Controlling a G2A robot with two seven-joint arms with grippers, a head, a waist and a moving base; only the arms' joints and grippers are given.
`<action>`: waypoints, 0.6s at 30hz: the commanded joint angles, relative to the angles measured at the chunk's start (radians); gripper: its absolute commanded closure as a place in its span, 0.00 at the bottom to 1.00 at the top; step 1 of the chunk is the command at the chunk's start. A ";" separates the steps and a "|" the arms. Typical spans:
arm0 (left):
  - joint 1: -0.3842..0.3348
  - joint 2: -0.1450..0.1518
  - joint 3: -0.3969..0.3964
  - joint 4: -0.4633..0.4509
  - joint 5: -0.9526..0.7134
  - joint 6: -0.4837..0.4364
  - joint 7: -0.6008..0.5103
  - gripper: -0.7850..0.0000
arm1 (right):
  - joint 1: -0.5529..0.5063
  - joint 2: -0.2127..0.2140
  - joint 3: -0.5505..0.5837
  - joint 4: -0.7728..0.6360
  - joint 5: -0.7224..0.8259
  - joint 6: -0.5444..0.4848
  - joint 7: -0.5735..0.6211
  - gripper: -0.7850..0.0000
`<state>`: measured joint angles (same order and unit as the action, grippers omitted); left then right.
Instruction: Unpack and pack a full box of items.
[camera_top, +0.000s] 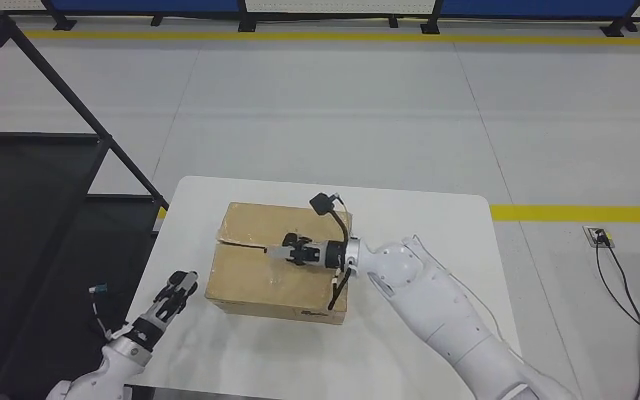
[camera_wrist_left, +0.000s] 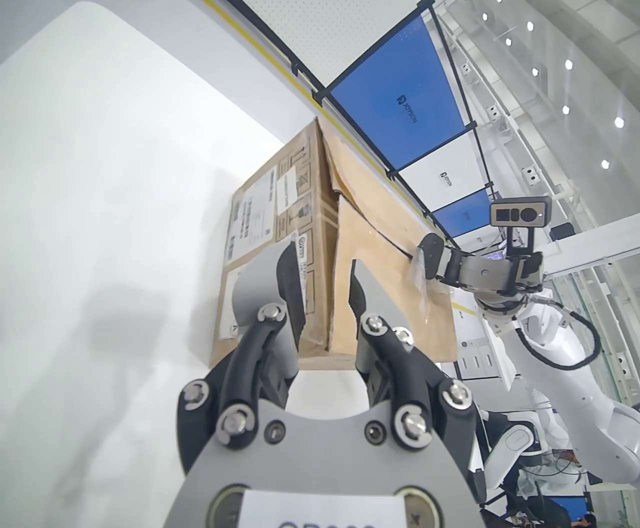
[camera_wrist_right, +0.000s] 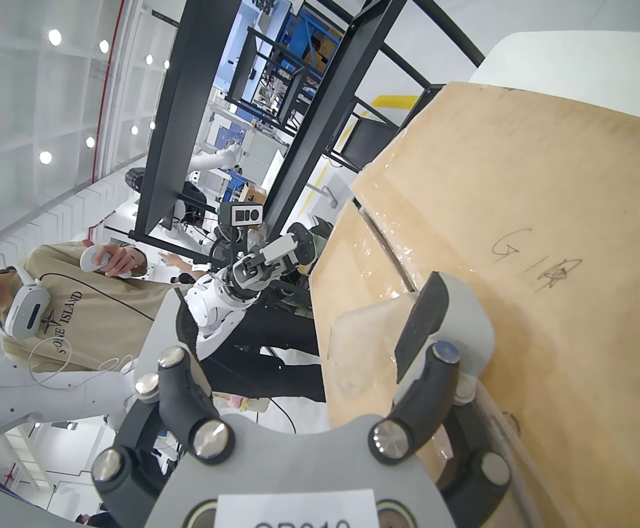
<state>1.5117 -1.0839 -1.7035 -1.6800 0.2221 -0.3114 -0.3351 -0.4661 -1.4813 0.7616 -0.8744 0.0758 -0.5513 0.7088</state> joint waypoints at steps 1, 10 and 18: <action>-0.026 -0.001 0.014 0.030 -0.003 0.013 -0.001 0.67 | 0.006 -0.006 -0.003 0.009 0.006 0.006 -0.001 0.00; -0.086 -0.004 0.063 0.096 0.038 0.002 -0.014 0.66 | 0.032 -0.032 -0.018 0.047 0.034 0.018 0.019 0.00; -0.068 -0.002 0.072 0.090 0.056 -0.072 -0.035 0.64 | 0.015 -0.019 0.025 0.031 0.054 -0.031 0.085 0.00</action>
<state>1.4386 -1.0864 -1.6318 -1.5861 0.2754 -0.3737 -0.3693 -0.4458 -1.5045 0.7776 -0.8387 0.1271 -0.5821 0.7791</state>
